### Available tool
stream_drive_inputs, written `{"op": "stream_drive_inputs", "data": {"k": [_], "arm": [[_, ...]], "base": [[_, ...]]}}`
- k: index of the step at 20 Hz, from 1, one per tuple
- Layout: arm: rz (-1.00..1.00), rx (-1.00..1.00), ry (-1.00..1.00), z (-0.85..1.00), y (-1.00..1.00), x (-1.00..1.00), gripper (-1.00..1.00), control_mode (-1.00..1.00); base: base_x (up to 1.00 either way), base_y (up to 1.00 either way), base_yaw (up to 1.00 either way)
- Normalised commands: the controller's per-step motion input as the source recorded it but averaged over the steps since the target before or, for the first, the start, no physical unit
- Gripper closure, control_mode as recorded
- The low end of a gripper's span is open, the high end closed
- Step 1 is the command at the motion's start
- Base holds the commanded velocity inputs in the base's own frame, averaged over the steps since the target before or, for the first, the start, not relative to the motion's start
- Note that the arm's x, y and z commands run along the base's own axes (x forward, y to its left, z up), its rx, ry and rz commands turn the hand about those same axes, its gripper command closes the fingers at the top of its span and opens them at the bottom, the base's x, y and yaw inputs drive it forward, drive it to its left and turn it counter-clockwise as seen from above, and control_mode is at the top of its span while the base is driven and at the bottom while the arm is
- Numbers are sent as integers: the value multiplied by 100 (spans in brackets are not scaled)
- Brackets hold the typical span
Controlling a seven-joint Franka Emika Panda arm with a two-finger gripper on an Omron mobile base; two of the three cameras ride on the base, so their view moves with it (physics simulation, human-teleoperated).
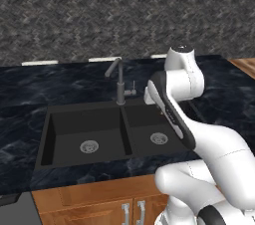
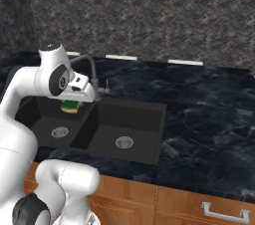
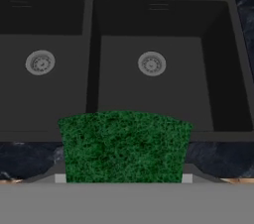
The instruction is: Pick up the sponge and bar soap from the sink, and place them back in the cabinet, and close the cabinet doors.
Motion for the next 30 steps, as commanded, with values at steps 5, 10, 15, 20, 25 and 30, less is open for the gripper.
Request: {"op": "stream_drive_inputs", "data": {"k": [5, 10, 15, 20, 25, 30], "arm": [[0, 3, -4, 17, 3, -4, 100, -100], [0, 2, -5, 15, 0, -4, 100, -100], [5, 1, -4, 10, 0, -14, 100, -100], [12, 0, -1, 3, -3, -24, 100, -100], [11, 0, -1, 1, -2, -23, 100, -100], [0, 0, -2, 6, 0, -21, 100, -100]], "base": [[0, 0, 0], [0, 0, 0], [0, 0, 0], [0, 0, 0], [0, 0, 0], [0, 0, 0]]}}
